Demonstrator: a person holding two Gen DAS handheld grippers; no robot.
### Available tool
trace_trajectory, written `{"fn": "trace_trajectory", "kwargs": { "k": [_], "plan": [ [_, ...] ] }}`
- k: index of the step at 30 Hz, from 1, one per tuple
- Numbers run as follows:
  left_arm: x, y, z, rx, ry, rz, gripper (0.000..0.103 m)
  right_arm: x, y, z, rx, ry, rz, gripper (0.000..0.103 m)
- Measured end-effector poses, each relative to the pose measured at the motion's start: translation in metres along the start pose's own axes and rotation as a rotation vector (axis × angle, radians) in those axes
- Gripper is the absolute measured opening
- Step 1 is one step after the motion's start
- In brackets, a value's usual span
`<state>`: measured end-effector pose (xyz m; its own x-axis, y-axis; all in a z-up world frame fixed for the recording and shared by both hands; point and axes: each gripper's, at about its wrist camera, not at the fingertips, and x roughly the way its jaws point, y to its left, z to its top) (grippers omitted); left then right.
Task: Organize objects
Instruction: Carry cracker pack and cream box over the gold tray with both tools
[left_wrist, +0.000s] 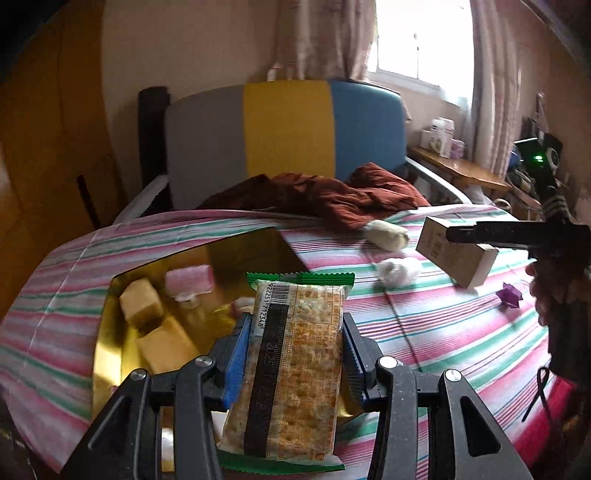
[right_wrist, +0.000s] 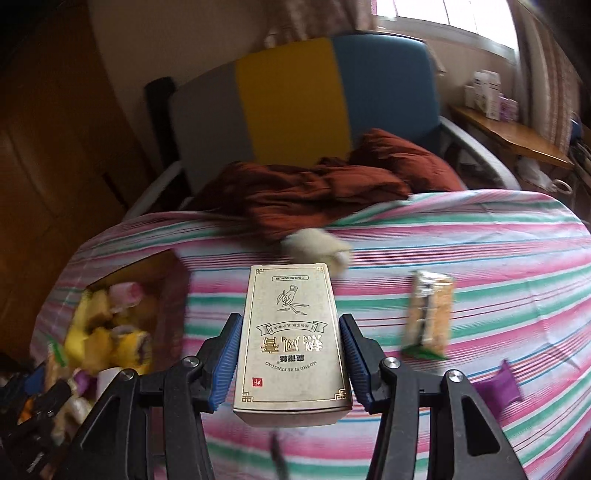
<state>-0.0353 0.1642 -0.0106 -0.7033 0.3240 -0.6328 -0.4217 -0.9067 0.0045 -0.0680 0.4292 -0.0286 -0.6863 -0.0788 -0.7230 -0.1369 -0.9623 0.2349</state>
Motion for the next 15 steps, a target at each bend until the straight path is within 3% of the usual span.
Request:
{"fn": "trace_trajectory", "kwargs": {
  "k": [8,15],
  "plan": [
    [-0.013,0.041,-0.011,-0.073,-0.013,0.049,0.046,-0.011,0.087,-0.01,-0.09,-0.01,0.146,0.053],
    [-0.021,0.071,-0.022,-0.134,-0.014,0.082,0.047,-0.003,0.14,-0.019,-0.144,0.017,0.199,0.053]
  ]
}}
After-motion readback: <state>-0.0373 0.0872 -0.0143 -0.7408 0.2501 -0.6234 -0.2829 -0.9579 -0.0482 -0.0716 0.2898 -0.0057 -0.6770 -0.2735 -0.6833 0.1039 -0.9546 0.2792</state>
